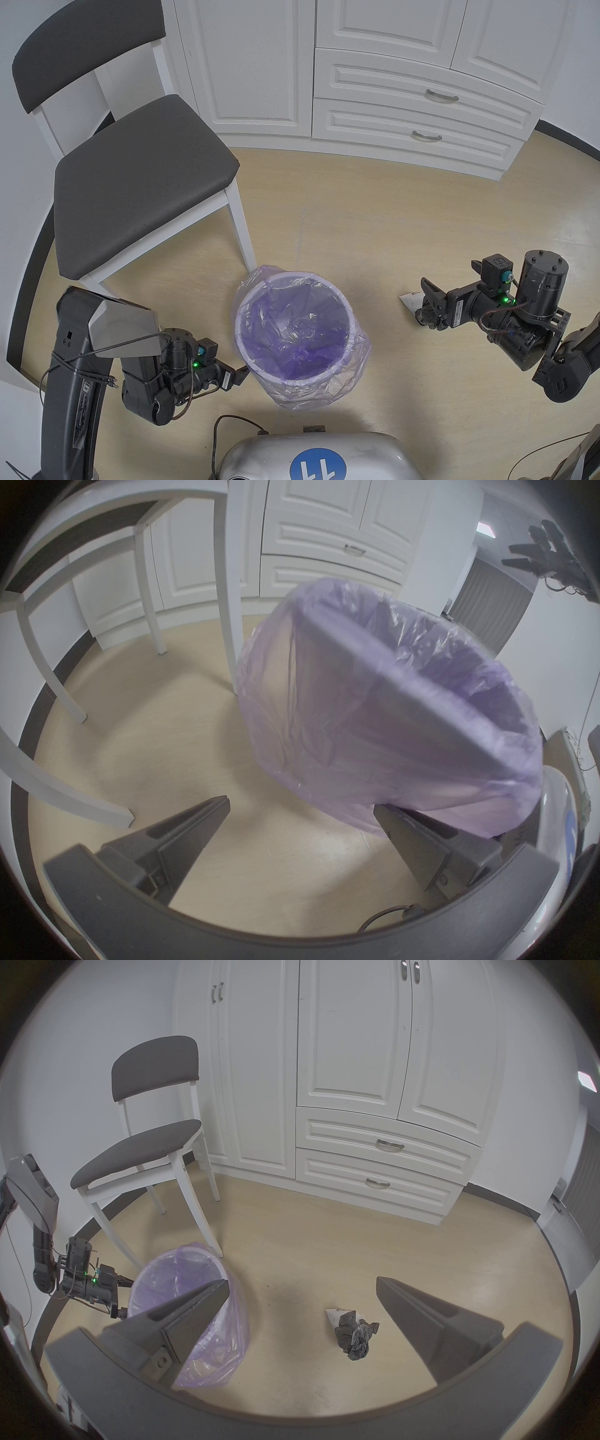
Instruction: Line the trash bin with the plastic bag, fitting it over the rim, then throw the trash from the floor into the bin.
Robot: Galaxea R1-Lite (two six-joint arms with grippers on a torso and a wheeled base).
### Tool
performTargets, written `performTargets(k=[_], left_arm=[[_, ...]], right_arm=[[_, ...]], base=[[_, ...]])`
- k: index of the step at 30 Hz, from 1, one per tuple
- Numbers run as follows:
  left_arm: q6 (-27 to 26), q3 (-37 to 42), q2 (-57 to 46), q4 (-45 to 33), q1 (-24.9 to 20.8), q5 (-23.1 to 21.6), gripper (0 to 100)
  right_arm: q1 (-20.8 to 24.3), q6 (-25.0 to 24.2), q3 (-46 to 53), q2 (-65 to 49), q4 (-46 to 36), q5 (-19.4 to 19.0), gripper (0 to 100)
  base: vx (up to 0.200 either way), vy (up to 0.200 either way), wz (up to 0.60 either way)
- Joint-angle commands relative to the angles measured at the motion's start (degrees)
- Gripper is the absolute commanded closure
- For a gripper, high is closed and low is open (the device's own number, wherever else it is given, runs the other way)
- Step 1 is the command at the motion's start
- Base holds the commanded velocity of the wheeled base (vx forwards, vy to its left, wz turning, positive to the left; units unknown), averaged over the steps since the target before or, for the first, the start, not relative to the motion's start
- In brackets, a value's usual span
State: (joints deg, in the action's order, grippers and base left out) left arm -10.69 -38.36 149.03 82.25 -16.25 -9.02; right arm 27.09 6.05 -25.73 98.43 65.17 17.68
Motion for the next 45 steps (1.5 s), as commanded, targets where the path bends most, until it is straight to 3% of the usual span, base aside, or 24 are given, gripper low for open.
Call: performTargets(k=[1,5,11,19,28,32,36,45], left_arm=[[-0.4,-6.4,0.6,-5.9,-0.2,2.0,0],[-2.2,-9.2,0.4,-9.6,-0.1,4.5,0],[-3.5,-7.4,-0.1,-9.7,-0.2,4.6,0],[-3.5,9.0,-9.3,-7.5,2.7,0.1,0],[-3.7,16.1,-14.5,-2.0,9.5,-0.1,0],[-3.5,14.2,-14.2,-1.9,10.9,-0.2,0],[-2.7,7.1,-10.9,-2.5,10.4,0.6,0],[1.2,-8.7,0.2,-2.9,5.5,8.3,0]], right_arm=[[-0.5,0.0,0.0,0.7,-0.1,0.0,0],[-0.5,0.1,0.2,0.8,-0.1,0.0,0],[-0.5,0.3,0.6,0.8,-0.1,0.0,0],[-0.5,0.3,0.8,-0.1,0.2,0.0,0],[-0.8,0.3,0.2,-1.5,0.0,0.0,0],[-3.0,0.3,-0.6,-1.1,0.0,0.0,0],[-4.1,0.3,-1.2,-1.5,0.1,-1.2,0],[-5.1,0.2,-1.4,-2.2,0.3,-1.6,0]], base=[[0.0,0.0,0.0],[0.0,0.0,0.0],[0.0,0.0,0.0],[0.0,0.0,0.0],[0.0,0.0,0.0],[0.0,0.0,0.0],[0.0,0.0,0.0],[0.0,0.0,0.0]])
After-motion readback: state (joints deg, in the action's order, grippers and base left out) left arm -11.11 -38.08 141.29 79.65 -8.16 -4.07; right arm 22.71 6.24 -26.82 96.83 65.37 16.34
